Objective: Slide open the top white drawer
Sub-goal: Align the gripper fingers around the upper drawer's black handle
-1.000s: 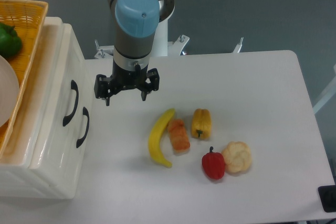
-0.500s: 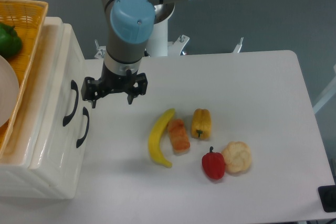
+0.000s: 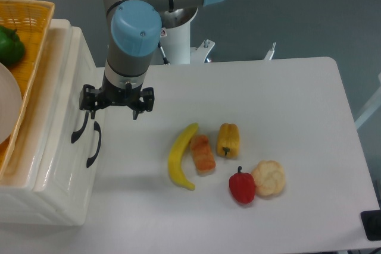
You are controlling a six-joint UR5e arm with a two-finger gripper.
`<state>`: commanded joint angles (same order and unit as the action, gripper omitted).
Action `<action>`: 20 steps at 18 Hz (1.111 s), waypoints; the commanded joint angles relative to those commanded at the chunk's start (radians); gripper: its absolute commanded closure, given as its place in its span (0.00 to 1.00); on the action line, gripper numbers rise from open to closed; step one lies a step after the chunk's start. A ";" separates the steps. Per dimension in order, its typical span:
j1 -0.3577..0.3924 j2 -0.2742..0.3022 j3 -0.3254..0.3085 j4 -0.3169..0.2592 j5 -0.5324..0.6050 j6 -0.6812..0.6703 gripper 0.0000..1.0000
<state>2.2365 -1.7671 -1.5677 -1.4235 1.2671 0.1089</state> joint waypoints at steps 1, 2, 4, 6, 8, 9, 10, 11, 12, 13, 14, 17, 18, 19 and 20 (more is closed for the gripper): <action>0.000 0.000 0.000 0.002 0.000 0.002 0.00; 0.000 0.000 0.002 0.003 0.000 0.002 0.00; 0.000 -0.002 0.005 0.008 -0.002 0.003 0.00; -0.002 -0.002 0.005 0.008 -0.005 0.037 0.00; -0.003 -0.002 0.005 0.011 -0.009 0.048 0.00; -0.008 -0.002 0.003 0.014 -0.009 0.049 0.00; -0.009 -0.002 0.005 0.014 -0.009 0.049 0.00; -0.011 -0.002 0.003 0.020 -0.009 0.049 0.00; -0.012 -0.002 0.002 0.035 -0.011 0.048 0.00; -0.012 -0.002 -0.002 0.040 -0.012 0.046 0.00; -0.012 -0.002 -0.002 0.040 -0.014 0.043 0.00; -0.014 -0.003 -0.011 0.040 -0.014 0.041 0.00; -0.015 -0.005 -0.011 0.040 -0.015 0.043 0.00; -0.017 -0.006 -0.011 0.040 -0.020 0.043 0.00; -0.021 -0.008 -0.011 0.041 -0.020 0.043 0.00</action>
<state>2.2151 -1.7748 -1.5785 -1.3821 1.2471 0.1519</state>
